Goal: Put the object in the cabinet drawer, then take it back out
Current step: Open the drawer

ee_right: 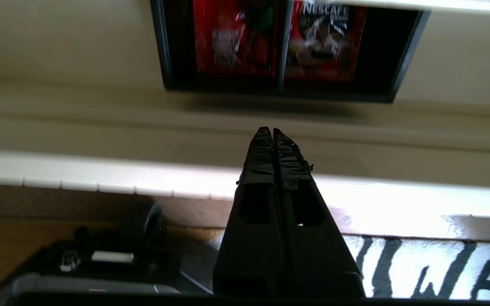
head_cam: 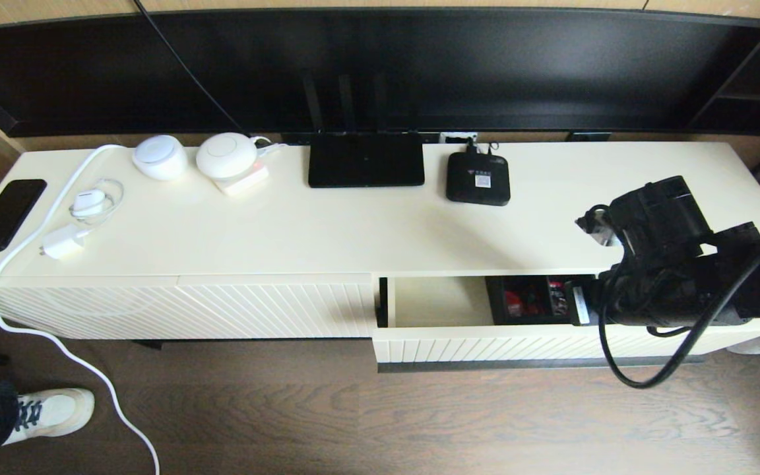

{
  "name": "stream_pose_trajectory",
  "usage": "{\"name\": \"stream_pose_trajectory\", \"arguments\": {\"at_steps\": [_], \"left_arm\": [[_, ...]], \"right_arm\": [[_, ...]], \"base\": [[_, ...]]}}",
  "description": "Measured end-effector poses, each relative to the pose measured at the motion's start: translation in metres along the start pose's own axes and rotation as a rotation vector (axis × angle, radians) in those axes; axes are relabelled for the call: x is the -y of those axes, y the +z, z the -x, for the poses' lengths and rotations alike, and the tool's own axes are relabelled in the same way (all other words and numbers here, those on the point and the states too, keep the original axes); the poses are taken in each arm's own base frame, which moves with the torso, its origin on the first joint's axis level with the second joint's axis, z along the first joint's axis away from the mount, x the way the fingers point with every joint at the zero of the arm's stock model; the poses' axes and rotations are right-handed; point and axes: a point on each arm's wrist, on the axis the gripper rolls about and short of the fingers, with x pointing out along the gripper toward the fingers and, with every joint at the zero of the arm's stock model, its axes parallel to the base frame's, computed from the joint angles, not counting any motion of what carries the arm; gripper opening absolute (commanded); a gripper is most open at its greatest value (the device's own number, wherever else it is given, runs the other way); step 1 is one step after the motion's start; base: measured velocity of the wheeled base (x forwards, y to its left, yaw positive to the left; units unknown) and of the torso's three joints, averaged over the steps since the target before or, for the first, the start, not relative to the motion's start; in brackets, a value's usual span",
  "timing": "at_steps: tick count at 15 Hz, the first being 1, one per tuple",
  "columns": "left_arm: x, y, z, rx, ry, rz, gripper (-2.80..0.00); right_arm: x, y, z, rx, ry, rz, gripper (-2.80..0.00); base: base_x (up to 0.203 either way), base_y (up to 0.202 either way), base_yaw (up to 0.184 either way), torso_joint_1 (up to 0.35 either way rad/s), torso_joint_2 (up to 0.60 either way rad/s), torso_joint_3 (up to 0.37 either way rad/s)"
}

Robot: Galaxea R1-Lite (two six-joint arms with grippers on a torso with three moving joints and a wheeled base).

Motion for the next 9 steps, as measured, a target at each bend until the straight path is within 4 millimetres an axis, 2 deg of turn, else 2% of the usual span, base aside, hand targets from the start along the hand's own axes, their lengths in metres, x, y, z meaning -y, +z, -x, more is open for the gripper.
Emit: {"name": "stream_pose_trajectory", "arguments": {"at_steps": [9], "left_arm": [[0.0,0.0,0.0,0.0,0.0,0.0,-2.8]], "right_arm": [[-0.009,0.007,-0.033,0.036,-0.033,-0.008,-2.8]], "base": [[0.0,0.0,0.0,0.0,0.0,0.0]]}}
